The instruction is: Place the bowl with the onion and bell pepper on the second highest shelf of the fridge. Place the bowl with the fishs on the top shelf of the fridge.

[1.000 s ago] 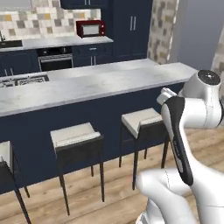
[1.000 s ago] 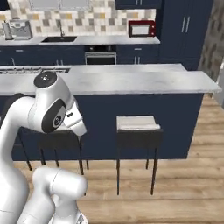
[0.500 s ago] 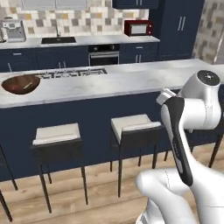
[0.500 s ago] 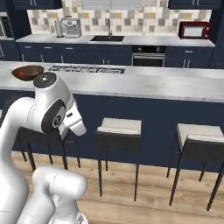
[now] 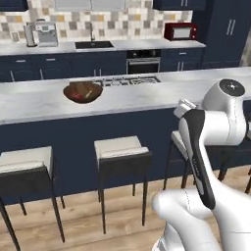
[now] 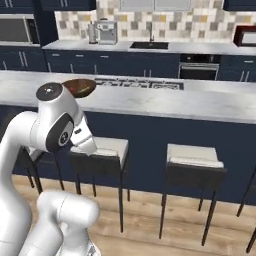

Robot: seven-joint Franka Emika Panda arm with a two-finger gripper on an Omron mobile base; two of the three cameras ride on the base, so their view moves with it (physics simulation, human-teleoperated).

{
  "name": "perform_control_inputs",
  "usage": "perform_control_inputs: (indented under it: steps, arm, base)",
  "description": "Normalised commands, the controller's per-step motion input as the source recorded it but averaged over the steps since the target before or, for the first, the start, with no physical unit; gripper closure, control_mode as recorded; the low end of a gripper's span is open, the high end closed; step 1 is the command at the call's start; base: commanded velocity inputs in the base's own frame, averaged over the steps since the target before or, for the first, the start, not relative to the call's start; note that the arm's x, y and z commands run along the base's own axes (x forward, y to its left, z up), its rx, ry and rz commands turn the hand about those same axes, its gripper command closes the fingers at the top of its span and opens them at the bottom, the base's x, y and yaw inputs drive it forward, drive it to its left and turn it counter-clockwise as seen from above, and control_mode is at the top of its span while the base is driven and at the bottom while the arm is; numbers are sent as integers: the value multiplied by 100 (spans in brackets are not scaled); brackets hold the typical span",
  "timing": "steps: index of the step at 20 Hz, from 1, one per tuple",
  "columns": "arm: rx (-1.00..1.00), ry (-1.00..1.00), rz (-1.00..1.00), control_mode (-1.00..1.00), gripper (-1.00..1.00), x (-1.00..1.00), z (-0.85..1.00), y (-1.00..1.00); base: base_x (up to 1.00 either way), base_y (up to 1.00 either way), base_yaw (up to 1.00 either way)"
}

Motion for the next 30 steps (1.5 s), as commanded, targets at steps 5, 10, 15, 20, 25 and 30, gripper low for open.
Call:
perform_control_inputs:
  steps: [5, 10, 15, 20, 25, 30]
  arm:
    - [0, 0, 0, 100, -100, 0, 0, 0]
    - [0, 0, 0, 100, -100, 0, 0, 0]
    - [0, 0, 0, 100, -100, 0, 0, 0]
    - [13, 7, -3, -100, -100, 78, 0, -51]
    - [20, 31, 0, -100, -100, 100, 0, -91]
    - [9, 43, 0, -100, -100, 99, -1, -34]
  base:
    - [94, 100, 0]
    - [85, 100, 0]
    - [98, 75, 0]
    - [19, 1, 0]
    - [0, 0, 0]
    - [0, 0, 0]
